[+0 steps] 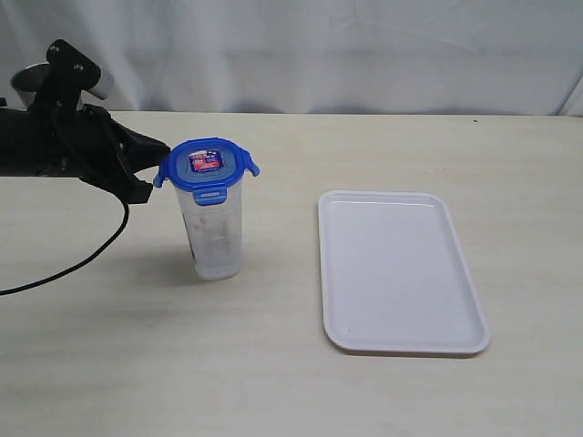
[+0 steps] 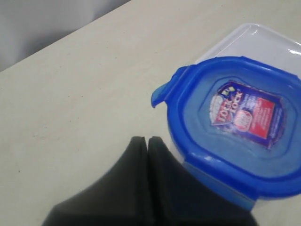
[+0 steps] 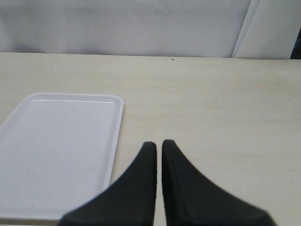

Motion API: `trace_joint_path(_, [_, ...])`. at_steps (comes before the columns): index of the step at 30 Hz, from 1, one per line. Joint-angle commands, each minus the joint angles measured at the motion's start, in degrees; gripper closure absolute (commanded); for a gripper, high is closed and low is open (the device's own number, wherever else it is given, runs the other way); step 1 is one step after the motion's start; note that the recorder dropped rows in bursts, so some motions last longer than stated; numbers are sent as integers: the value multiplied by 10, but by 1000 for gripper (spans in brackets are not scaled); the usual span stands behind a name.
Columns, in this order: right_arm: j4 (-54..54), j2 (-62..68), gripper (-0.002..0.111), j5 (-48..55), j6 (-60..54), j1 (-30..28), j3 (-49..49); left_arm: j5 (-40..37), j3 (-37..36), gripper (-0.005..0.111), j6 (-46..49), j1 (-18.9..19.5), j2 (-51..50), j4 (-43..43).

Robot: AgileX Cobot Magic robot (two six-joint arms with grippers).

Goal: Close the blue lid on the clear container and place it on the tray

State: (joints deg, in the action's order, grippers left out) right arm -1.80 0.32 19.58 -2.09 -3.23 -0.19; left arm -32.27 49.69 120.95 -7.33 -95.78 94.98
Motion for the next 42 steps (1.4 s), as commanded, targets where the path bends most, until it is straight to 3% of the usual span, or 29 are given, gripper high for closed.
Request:
trace_joint_path(1, [0,-3,104,0,0,1,2,0,-2,107,18,0,0,0])
trace_joint_path(42, [0,-3,104,0,0,1,2,-16,-16,107,1,0,0,-30])
